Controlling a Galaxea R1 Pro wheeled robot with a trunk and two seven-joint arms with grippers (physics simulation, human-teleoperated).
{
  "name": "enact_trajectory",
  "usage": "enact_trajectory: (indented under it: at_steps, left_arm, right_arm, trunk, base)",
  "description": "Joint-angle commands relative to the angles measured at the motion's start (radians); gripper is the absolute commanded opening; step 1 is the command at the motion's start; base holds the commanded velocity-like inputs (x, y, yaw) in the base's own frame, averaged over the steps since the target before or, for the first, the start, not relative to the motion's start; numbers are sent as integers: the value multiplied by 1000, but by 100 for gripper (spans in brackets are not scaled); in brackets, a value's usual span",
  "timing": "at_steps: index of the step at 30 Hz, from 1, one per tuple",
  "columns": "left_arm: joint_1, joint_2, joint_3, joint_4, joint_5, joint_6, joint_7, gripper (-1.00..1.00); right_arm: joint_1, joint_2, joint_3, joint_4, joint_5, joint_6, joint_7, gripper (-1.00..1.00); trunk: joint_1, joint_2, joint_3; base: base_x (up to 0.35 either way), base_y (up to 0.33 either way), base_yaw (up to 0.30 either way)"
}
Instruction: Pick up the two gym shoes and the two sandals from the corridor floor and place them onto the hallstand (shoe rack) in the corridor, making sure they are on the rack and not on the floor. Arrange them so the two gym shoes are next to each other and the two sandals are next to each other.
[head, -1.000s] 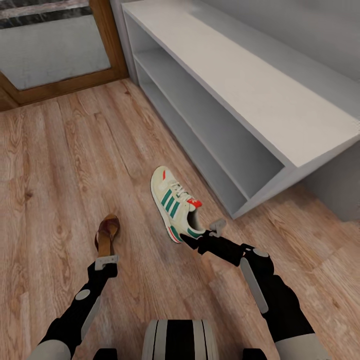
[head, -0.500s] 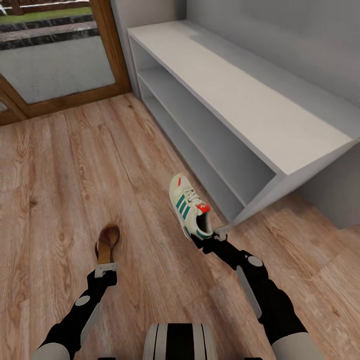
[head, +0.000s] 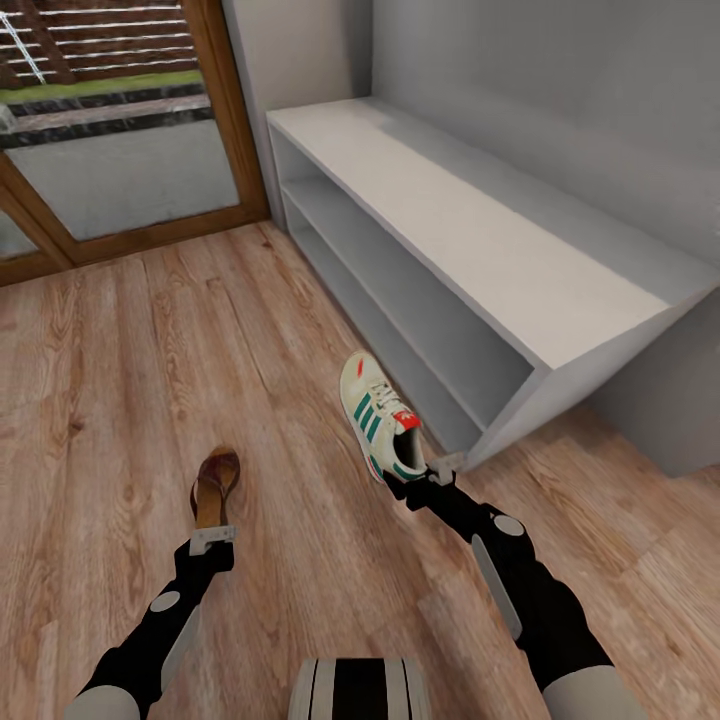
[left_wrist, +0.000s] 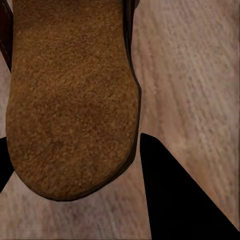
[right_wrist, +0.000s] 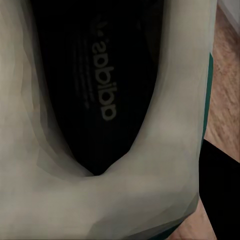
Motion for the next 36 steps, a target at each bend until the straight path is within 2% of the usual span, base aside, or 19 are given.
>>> enact_trajectory:
  at_steps: [1, 14, 22, 36]
  left_arm:
    - [0, 0, 1, 1, -2, -2, 0, -100]
    - [0, -2, -1, 2, -1, -2, 0, -100]
    - [0, -3, -1, 4, -2, -3, 0, -100]
    - [0, -2, -1, 6, -1, -4, 0, -100]
  right_arm:
    - [0, 0, -1, 1, -9, 8, 1, -100]
    - [0, 0, -1, 34, -9, 8, 1, -100]
    - [0, 0, -1, 35, -9, 7, 1, -100]
    - [0, -1, -1, 35, -9, 7, 1, -100]
  trunk:
    - [-1, 0, 5]
    - [-6, 3, 77]
    - [-6, 3, 90]
    - [-6, 3, 113]
  base:
    - [0, 0, 0]
    - [0, 0, 0]
    - [-13, 4, 0]
    - [-249, 142, 0]
